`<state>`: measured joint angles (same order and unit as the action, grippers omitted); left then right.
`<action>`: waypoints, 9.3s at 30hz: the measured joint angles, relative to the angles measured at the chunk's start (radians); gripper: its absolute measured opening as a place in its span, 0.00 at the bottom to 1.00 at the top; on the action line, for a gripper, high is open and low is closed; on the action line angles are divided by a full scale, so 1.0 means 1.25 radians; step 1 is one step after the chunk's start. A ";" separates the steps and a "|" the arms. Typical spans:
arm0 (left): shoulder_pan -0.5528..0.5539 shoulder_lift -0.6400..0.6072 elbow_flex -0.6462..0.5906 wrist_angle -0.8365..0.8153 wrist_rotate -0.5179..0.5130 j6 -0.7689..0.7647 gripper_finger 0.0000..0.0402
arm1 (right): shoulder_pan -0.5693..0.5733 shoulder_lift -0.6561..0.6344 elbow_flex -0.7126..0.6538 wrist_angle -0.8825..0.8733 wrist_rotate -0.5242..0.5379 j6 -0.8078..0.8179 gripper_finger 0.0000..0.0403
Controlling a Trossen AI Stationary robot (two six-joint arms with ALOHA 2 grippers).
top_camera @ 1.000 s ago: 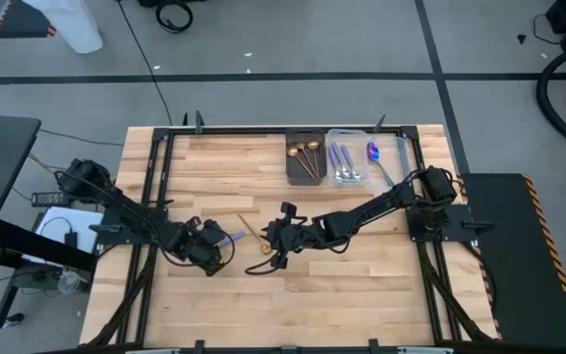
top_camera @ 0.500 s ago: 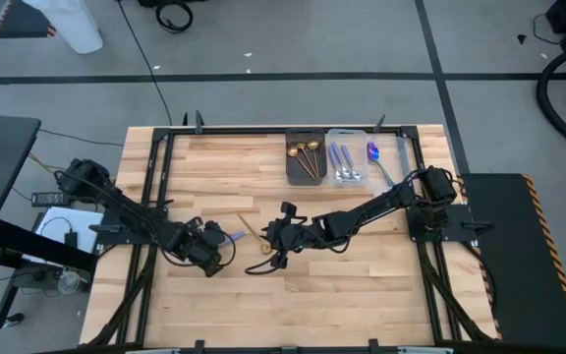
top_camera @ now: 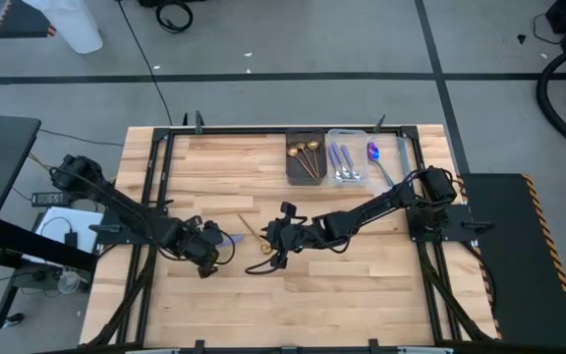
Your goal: Sort silverware by color (type)
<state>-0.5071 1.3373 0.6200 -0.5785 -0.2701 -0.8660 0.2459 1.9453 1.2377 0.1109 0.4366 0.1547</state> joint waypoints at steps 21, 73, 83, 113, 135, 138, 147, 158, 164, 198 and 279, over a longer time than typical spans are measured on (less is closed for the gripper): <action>0.031 -0.035 0.053 -0.017 -0.130 0.221 0.04 | 0.010 -0.014 0.000 -0.009 0.013 -0.048 0.26; 0.012 -0.033 0.054 0.153 -0.432 1.014 0.04 | -0.111 -0.077 0.241 -0.383 -0.288 0.168 0.59; 0.028 -0.033 0.054 0.269 -0.519 1.081 0.05 | -0.099 -0.062 0.232 -0.370 -0.266 0.195 0.58; 0.036 -0.033 0.054 0.381 -0.551 1.166 0.05 | -0.110 -0.038 0.233 -0.394 -0.293 0.197 0.11; 0.039 -0.033 0.053 0.392 -0.386 0.828 0.41 | -0.183 -0.041 0.234 -0.598 -0.516 0.140 0.11; 0.049 -0.033 0.053 0.391 -0.293 0.729 0.44 | -0.213 -0.041 0.234 -0.701 -0.518 0.097 0.11; 0.085 -0.033 0.053 0.393 -0.049 0.584 0.43 | -0.299 -0.041 0.299 -1.076 -0.306 -0.241 0.11; 0.083 -0.033 0.053 0.406 -0.006 0.581 0.43 | -0.360 -0.041 0.308 -1.270 0.014 -0.691 0.11; 0.084 -0.033 0.053 0.406 -0.005 0.625 0.43 | -0.395 -0.043 0.308 -1.317 -0.007 -0.719 0.11; 0.084 -0.033 0.054 0.478 -0.006 0.698 0.43 | -0.527 -0.158 0.271 -1.260 0.201 -1.229 0.11; 0.121 0.058 0.053 0.383 -0.006 0.827 0.43 | -0.357 -0.159 0.261 -0.807 0.198 -0.602 0.32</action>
<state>-0.3561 1.4096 0.6865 -0.0995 -0.2780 0.1678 -0.2001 1.7470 1.5638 -0.8983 0.6838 -0.5972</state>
